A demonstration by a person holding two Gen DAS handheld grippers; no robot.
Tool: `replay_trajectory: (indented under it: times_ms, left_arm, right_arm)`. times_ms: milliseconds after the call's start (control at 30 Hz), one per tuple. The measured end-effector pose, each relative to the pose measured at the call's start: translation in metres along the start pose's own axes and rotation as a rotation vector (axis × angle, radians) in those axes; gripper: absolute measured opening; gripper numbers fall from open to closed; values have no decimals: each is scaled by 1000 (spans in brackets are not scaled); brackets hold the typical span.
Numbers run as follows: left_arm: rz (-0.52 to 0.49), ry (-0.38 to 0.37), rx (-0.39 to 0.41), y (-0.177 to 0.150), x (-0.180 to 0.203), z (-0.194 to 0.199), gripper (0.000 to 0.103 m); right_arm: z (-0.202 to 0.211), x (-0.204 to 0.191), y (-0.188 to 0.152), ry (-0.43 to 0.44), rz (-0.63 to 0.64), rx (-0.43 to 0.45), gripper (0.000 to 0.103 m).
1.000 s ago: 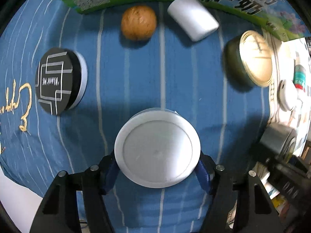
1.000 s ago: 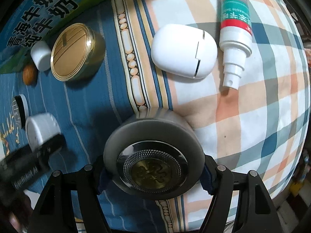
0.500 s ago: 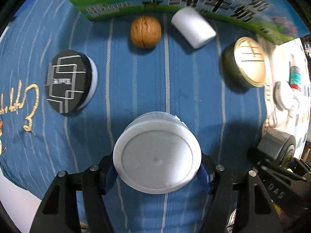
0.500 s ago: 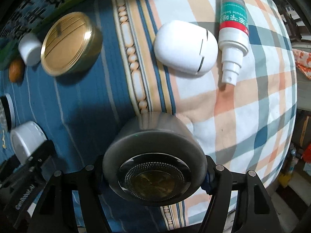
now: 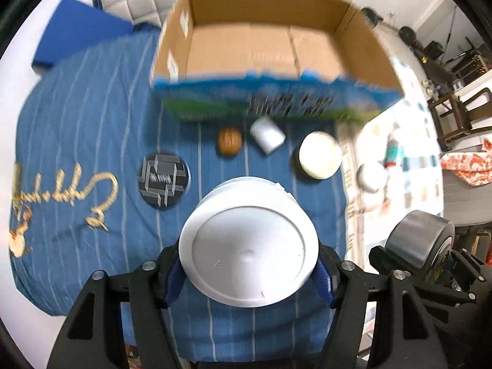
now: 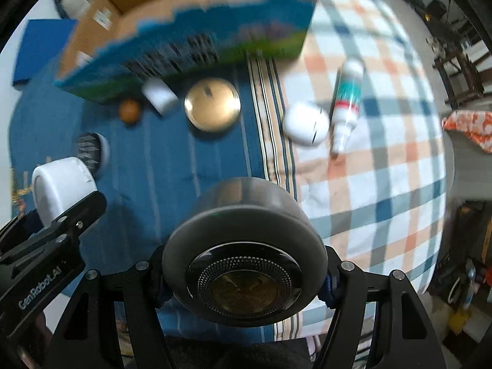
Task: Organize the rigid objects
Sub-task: 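Carry the white jar and silver tin into the cardboard box and lower them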
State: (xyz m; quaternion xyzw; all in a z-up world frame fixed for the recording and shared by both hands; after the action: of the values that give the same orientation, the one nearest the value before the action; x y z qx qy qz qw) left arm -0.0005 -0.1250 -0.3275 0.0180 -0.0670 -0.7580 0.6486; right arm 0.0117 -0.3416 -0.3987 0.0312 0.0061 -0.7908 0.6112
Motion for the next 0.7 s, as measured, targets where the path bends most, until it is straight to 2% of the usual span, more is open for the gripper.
replay_trajectory:
  times_ms: [33,100,300,333,367,467,600,700]
  left_arm:
    - [-6,-1,22,4,2,11,65]
    - [-16,-3,56,37,-4,21,65]
    - [-2,-49,138,96,-16,61,65]
    - [1,-60,149,108,-14,68,65]
    - [3,-65,152,138,-17,60,65]
    - [22,-94,162,194,-33,64,65]
    - [46,-103,163,249,-38,60,65]
    - [62,-95,140,284,-41,45,65]
  right_arm:
    - [21,-4,3,8,6,19,72]
    - [43,-13,18,24,19,49,72]
    - [111,-39,67,65,77,132,72]
    - [114,-40,77,76,86,142,72]
    - [118,-43,88,80,98,151,72]
    - [128,-48,124,94,120,178,72]
    - [130,-50,172,84,147,199,72]
    - [116,-51,214,72,170,197,72]
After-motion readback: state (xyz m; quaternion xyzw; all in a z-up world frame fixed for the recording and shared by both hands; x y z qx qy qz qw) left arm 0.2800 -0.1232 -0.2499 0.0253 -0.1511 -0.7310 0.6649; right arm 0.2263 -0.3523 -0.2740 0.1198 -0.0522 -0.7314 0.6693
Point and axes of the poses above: each gripper's, at about its wrist camera, not at the fingertips, and z roughly against the way its jaws point, x to its right, y to its top, the point moved 5 cm from there along -z, roughly the way its jaws point, and after that the axes turned 2 degrees about z, right-handed, at the moved point
